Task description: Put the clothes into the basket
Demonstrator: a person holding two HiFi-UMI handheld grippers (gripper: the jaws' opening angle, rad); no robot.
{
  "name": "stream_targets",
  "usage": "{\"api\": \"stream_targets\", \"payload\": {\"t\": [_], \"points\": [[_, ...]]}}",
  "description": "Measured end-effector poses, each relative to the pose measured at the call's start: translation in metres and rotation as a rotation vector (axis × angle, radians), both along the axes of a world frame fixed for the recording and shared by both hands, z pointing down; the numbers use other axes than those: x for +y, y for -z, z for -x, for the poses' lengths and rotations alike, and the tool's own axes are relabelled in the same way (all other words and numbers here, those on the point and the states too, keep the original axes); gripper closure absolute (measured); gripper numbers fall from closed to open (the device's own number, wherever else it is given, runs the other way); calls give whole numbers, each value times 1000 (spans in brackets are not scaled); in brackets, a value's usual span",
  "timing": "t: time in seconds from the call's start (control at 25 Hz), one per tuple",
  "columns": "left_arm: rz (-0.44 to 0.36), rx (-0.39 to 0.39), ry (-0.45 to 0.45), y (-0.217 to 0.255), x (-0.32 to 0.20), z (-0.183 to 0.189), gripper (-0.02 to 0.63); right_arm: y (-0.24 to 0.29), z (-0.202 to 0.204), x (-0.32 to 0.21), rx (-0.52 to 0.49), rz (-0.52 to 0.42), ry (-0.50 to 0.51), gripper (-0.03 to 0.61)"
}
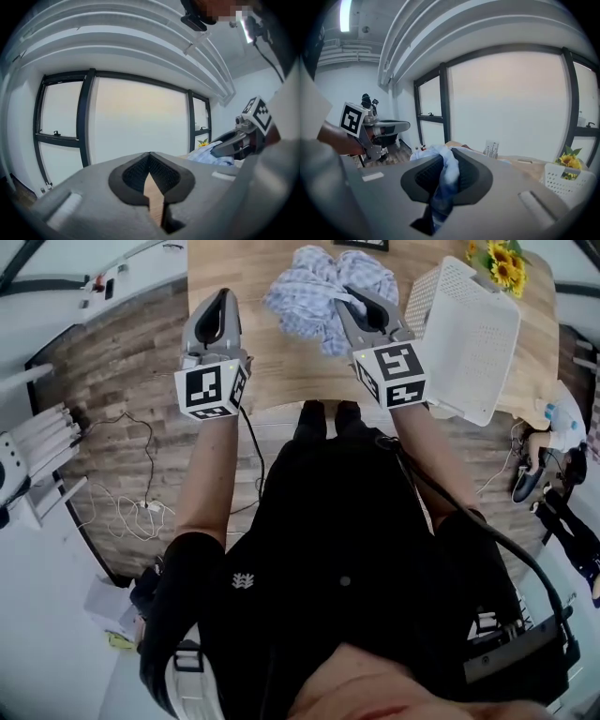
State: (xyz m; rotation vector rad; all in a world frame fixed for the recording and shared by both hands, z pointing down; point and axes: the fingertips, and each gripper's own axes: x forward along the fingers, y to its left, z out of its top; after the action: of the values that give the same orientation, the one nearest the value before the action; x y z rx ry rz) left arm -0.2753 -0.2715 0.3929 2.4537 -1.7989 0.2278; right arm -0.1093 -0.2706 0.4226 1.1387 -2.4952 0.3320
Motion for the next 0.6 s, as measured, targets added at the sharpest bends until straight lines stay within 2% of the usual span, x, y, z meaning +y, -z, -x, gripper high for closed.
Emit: {"api": "stream_targets", "payload": {"t": [0.24, 0.6], "points": [[-26, 33, -40, 35, -1, -13, 615, 48, -13, -8, -18, -58, -34, 535], [-63, 24, -108, 60, -7, -44, 615, 93, -59, -13, -25, -125, -114, 535]]}}
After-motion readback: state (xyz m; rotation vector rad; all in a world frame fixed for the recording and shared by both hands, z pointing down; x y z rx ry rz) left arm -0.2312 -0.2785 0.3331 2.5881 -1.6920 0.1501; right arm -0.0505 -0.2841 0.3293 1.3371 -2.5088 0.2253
